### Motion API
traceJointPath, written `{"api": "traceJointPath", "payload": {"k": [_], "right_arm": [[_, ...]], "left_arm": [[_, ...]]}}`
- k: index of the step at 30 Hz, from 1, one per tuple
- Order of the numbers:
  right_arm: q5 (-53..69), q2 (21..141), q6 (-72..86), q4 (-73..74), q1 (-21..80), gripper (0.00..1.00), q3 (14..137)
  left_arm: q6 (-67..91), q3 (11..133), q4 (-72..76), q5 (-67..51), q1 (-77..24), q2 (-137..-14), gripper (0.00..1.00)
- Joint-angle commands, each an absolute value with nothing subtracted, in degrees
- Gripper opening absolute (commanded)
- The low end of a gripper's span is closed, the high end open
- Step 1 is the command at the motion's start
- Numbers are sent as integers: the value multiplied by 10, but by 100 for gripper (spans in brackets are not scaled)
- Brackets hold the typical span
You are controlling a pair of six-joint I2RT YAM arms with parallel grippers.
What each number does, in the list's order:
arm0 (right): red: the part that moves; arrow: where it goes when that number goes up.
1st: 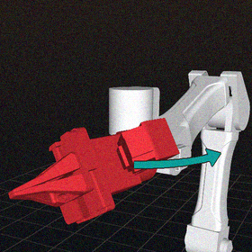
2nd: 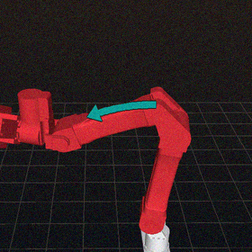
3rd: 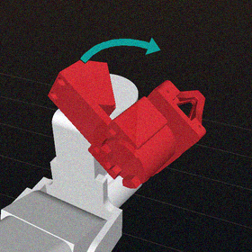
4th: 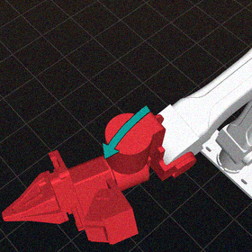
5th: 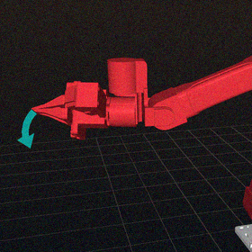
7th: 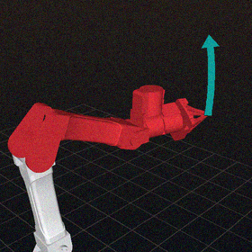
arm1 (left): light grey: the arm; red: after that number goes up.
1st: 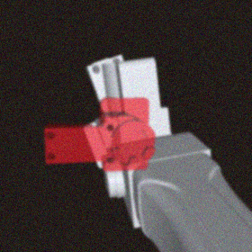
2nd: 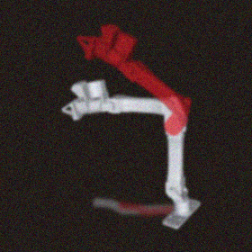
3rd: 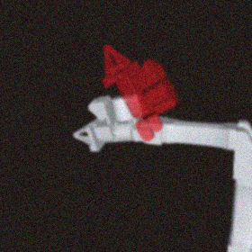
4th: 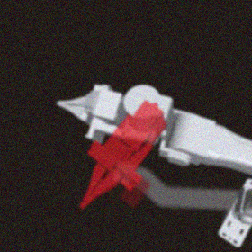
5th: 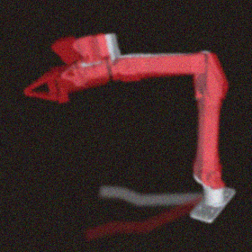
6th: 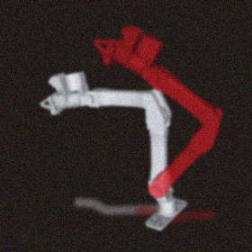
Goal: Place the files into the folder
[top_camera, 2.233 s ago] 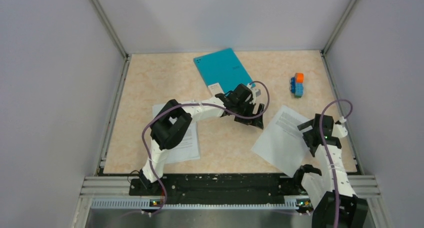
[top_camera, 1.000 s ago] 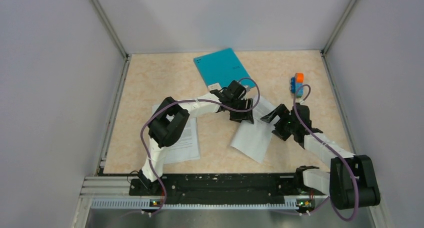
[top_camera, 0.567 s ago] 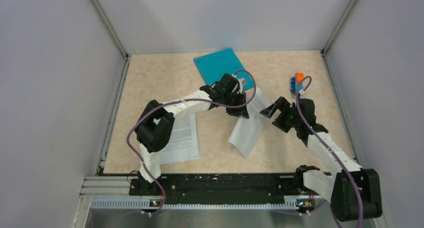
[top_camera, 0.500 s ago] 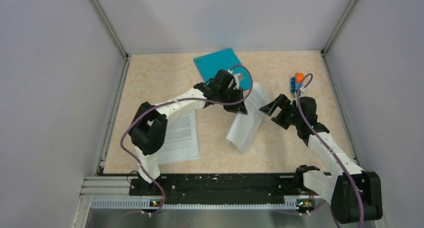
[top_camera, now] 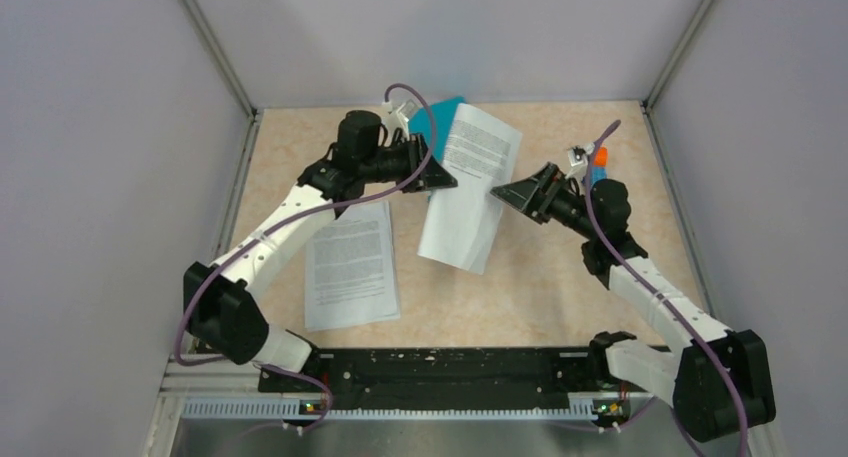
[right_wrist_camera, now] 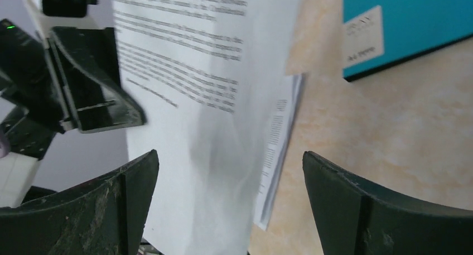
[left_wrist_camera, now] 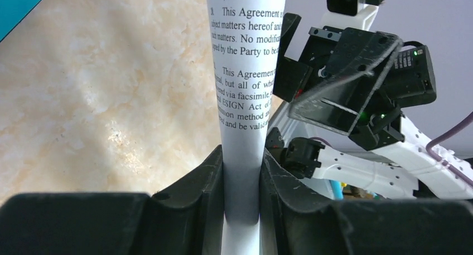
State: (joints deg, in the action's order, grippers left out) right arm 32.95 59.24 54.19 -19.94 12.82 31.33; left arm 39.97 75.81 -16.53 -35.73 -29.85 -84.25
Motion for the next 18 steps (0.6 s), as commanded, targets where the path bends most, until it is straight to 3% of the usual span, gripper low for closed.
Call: {"api": "traceJointPath", "payload": {"k": [1, 5, 9, 11, 14, 18], "right_arm": [[329, 621, 586, -354, 181, 99, 367], [324, 658, 599, -386, 211, 98, 401], [316, 683, 606, -395, 235, 90, 427], [316, 693, 614, -406, 240, 83, 430], [314, 697, 631, -424, 241, 61, 425], [316, 699, 634, -430, 248, 53, 422]], "left_arm": [[447, 731, -98, -421, -270, -799, 31], [458, 721, -91, -438, -247, -773, 31], [467, 703, -83, -448, -226, -752, 32], [468, 692, -81, -448, -217, -743, 32], [470, 675, -78, -448, -203, -732, 32], [468, 663, -77, -453, -192, -725, 32]]}}
